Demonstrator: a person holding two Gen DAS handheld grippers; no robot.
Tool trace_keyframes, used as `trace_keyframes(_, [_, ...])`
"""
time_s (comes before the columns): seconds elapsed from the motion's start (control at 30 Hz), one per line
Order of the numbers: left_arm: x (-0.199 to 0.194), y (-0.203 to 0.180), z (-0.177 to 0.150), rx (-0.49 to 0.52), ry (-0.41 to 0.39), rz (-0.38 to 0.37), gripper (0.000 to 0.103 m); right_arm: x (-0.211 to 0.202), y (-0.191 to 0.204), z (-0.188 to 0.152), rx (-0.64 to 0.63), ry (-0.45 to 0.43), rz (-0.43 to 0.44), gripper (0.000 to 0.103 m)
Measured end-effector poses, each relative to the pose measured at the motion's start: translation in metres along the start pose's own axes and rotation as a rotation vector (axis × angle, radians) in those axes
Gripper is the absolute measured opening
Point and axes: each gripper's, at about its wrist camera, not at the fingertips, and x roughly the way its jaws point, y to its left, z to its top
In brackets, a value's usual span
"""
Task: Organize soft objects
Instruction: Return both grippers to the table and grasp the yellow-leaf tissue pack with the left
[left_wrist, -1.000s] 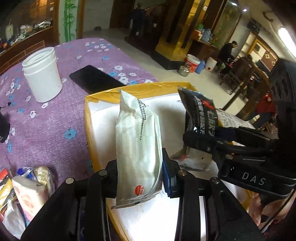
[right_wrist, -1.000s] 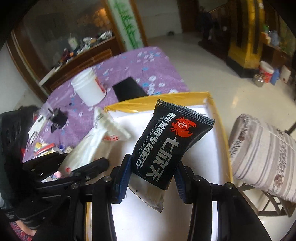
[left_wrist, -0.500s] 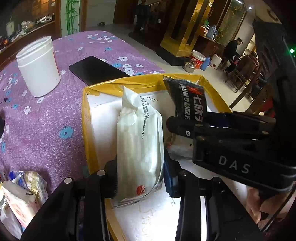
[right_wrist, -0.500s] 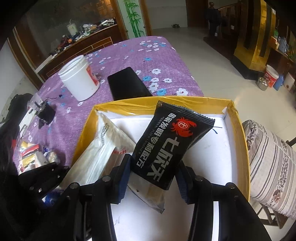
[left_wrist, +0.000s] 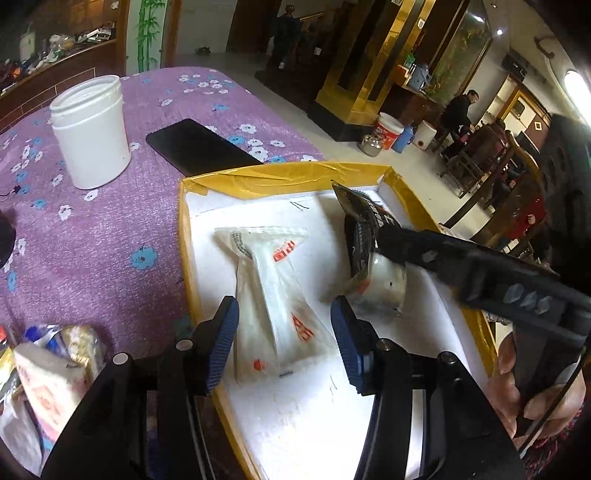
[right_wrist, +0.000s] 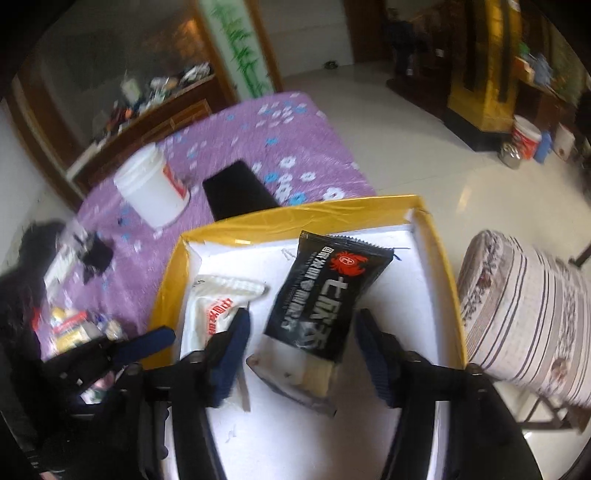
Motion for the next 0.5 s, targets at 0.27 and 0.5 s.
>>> trace_keyframes(0.27, [-0.052,-0.002,-0.021,0.056,-0.097,-0.037,0.050,-0.057,-0.005,-0.033,0.224,-0.126,0.127,0.074])
trace_keyframes(0.5, [-0.109,0.010,-0.056,0.156,-0.203,-0.037,0.050,-0.094,0.033,-0.089,0.236,-0.249,0.246,0.074])
